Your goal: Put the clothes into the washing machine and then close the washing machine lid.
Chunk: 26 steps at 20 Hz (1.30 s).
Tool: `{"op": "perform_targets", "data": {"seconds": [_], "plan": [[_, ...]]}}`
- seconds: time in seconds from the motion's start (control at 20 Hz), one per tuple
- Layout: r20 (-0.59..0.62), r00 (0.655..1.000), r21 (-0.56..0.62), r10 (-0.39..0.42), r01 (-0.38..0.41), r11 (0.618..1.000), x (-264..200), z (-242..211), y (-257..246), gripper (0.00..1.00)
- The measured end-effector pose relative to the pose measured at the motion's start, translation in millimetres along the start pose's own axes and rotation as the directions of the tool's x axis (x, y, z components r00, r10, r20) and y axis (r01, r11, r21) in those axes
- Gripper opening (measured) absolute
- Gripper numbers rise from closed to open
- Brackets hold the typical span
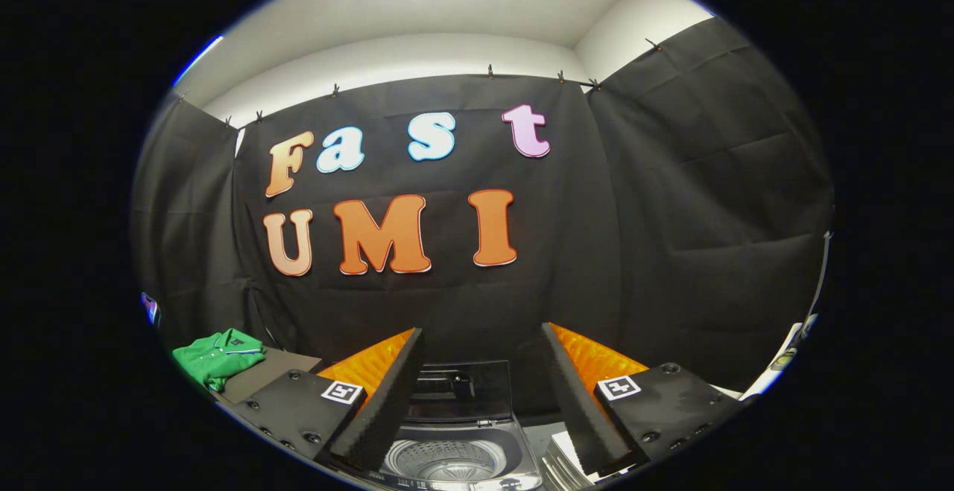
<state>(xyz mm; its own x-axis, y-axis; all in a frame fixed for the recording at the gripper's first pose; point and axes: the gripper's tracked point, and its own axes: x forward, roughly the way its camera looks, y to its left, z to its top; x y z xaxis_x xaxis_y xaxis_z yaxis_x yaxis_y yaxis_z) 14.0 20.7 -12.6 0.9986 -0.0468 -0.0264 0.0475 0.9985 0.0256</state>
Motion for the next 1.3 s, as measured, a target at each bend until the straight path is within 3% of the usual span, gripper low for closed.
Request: {"op": "perform_targets", "data": {"seconds": [0.45,0.8,1.1,1.3], "plan": [[0.038,0.994,-0.035,-0.101,0.102,0.994,-6,10,31,0.99],[0.026,0.995,-0.035,-0.101,0.102,0.994,-10,8,96,0.99],[0.015,0.999,-0.034,-0.04,0.04,0.999,-6,11,202,0.98],[-0.025,0.995,-0.017,0.096,-0.096,0.995,4,-10,315,0.96]]}}
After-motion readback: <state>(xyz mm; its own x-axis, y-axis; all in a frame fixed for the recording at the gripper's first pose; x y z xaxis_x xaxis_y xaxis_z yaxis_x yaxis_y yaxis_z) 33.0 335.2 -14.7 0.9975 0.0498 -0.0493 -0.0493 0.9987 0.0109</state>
